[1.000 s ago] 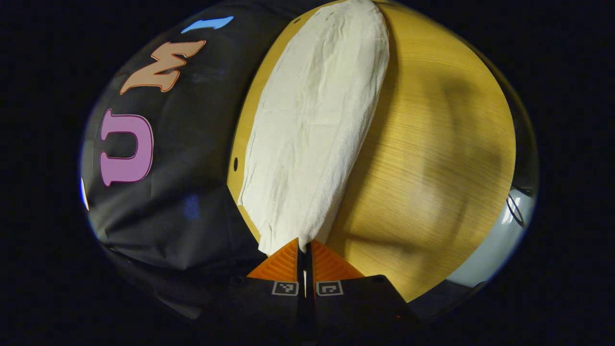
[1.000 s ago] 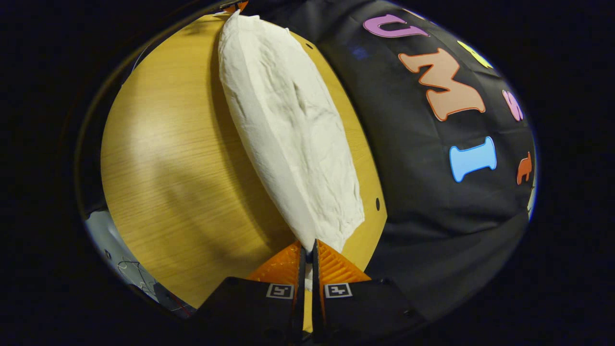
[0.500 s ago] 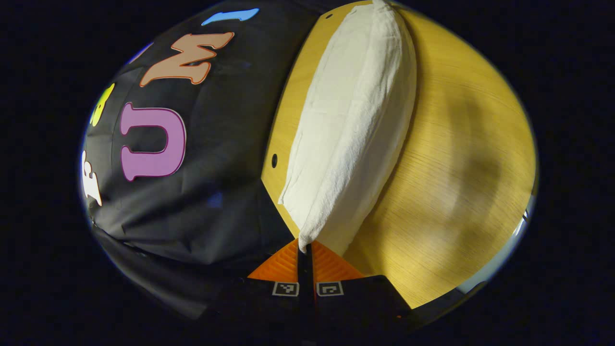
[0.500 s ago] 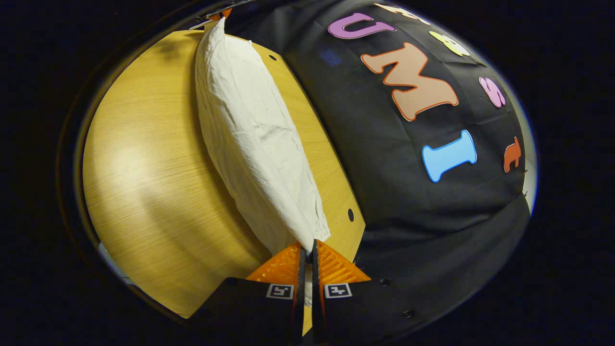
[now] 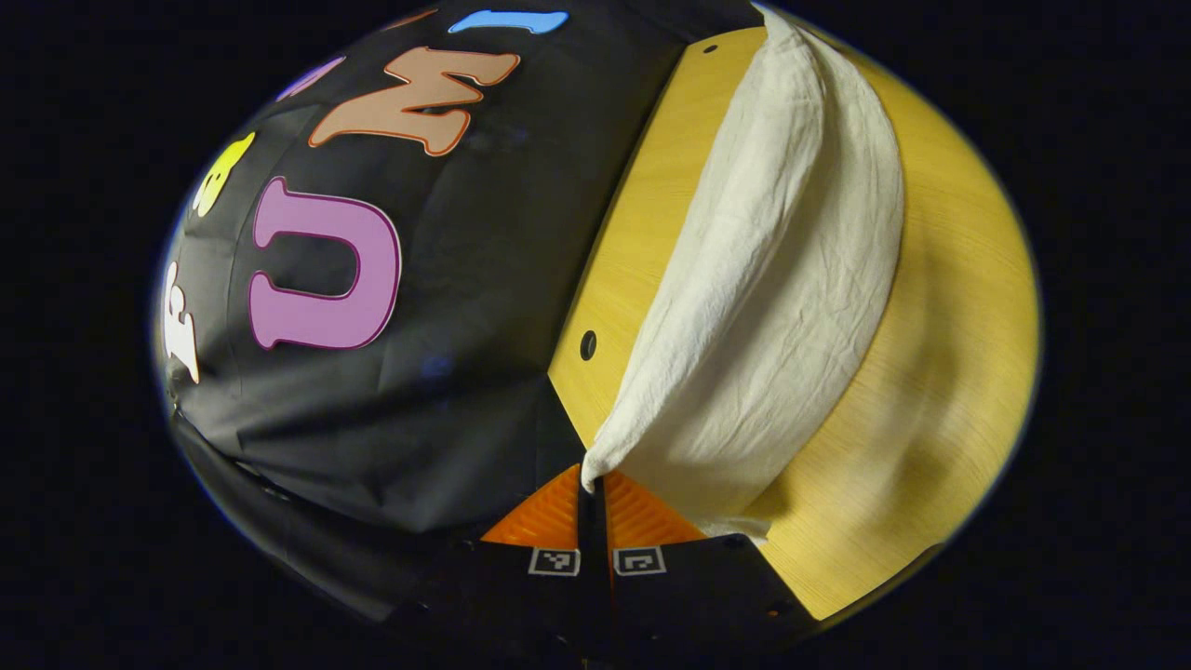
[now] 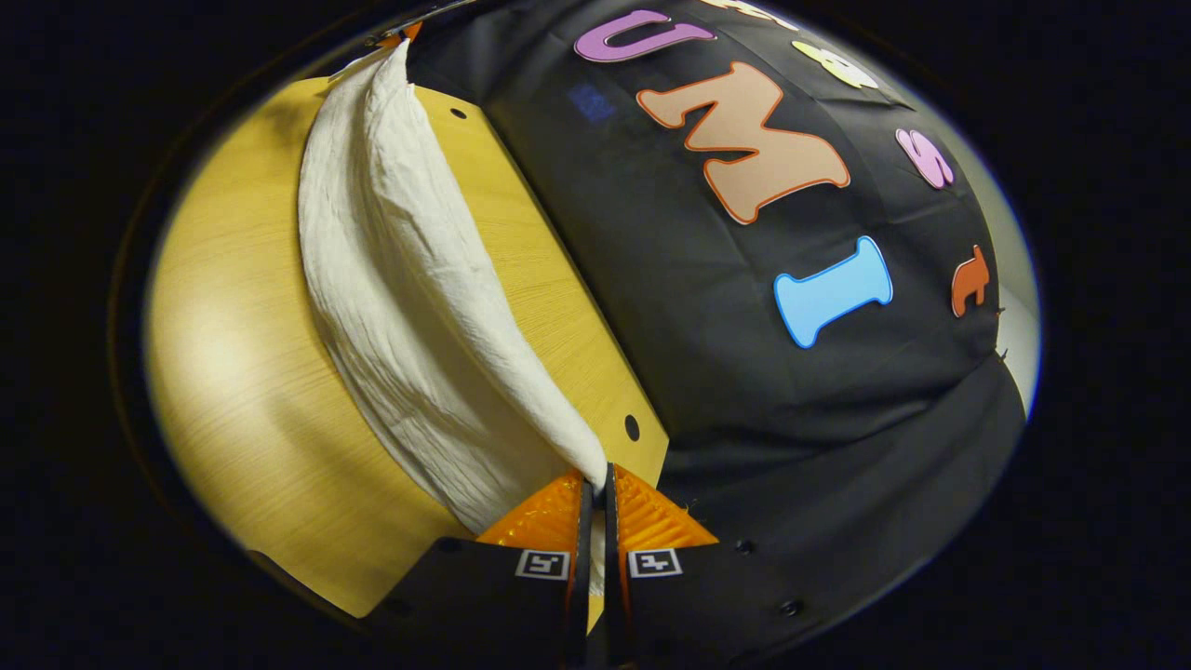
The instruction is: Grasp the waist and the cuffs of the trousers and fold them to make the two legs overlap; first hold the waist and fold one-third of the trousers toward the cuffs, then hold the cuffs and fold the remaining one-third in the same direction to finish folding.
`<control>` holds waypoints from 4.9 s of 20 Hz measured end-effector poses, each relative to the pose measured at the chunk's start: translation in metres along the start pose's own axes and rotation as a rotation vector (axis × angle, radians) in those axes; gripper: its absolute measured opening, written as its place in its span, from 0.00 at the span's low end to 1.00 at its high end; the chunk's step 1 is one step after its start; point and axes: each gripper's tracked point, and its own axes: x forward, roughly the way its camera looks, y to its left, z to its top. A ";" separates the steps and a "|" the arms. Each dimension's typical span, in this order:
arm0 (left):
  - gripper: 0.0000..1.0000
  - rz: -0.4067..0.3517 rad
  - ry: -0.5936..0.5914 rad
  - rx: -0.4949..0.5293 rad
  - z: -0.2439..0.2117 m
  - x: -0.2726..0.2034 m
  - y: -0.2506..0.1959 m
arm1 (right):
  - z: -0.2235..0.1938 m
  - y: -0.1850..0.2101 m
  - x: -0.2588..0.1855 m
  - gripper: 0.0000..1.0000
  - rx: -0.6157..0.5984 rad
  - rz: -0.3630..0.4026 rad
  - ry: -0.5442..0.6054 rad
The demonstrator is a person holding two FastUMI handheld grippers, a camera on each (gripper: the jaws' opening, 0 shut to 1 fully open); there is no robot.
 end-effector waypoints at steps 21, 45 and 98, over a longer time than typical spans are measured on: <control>0.00 -0.012 -0.096 -0.236 0.039 0.160 -0.005 | 0.006 0.042 0.160 0.31 0.106 -0.059 0.191; 0.95 -0.049 -0.309 -0.924 0.138 -0.019 -0.018 | -0.082 0.046 0.061 0.98 1.143 -0.025 0.270; 0.96 0.008 -0.201 -1.115 -0.011 -0.033 -0.004 | 0.197 0.032 -0.029 0.13 1.276 0.231 -0.064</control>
